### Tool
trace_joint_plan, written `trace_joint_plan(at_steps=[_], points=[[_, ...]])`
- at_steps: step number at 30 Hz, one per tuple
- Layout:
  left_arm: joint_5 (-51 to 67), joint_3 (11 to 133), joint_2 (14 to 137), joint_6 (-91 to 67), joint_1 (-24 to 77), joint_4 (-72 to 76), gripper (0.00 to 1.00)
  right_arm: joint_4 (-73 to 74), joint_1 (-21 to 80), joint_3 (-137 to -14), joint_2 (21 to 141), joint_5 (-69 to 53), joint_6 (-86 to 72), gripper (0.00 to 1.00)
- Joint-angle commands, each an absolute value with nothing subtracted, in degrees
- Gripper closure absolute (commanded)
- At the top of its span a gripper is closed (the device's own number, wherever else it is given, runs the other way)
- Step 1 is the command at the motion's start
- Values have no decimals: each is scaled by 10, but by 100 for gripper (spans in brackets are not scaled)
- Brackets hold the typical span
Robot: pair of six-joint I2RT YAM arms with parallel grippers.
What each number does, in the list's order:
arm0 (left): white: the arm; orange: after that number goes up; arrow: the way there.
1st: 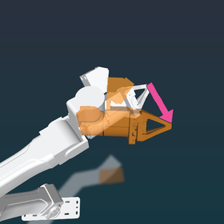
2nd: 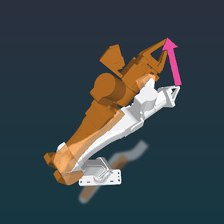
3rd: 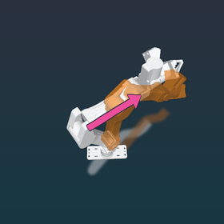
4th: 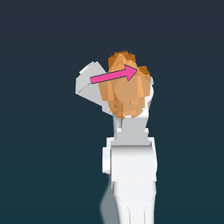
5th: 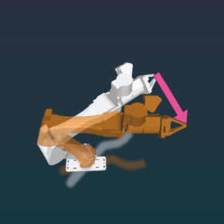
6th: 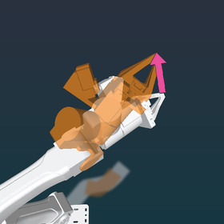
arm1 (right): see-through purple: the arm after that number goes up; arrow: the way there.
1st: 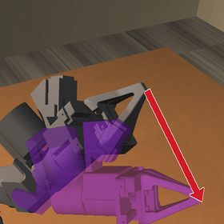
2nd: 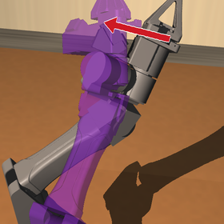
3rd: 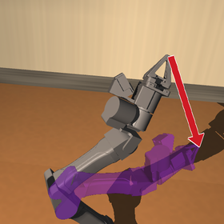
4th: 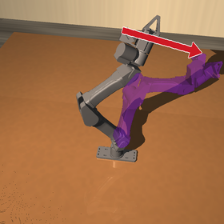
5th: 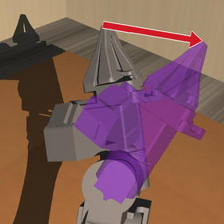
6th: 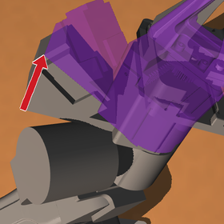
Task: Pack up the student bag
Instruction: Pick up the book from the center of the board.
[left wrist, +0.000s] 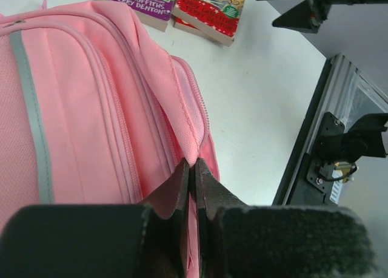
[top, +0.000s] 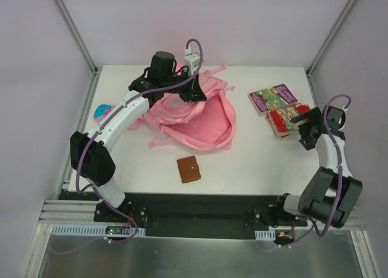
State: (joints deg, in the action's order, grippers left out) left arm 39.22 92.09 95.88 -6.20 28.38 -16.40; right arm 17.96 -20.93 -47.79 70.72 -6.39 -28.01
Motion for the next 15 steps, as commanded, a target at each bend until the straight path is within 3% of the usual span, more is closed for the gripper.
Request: trace_joint_plan(at_steps=[1,15], points=[[461,939,942,-63,276,-98,100,176,-239,-528,769,-95,-260,4],[528,944,971,-87,279,-52,100,109,-294,-578,886,-113,-262,4]])
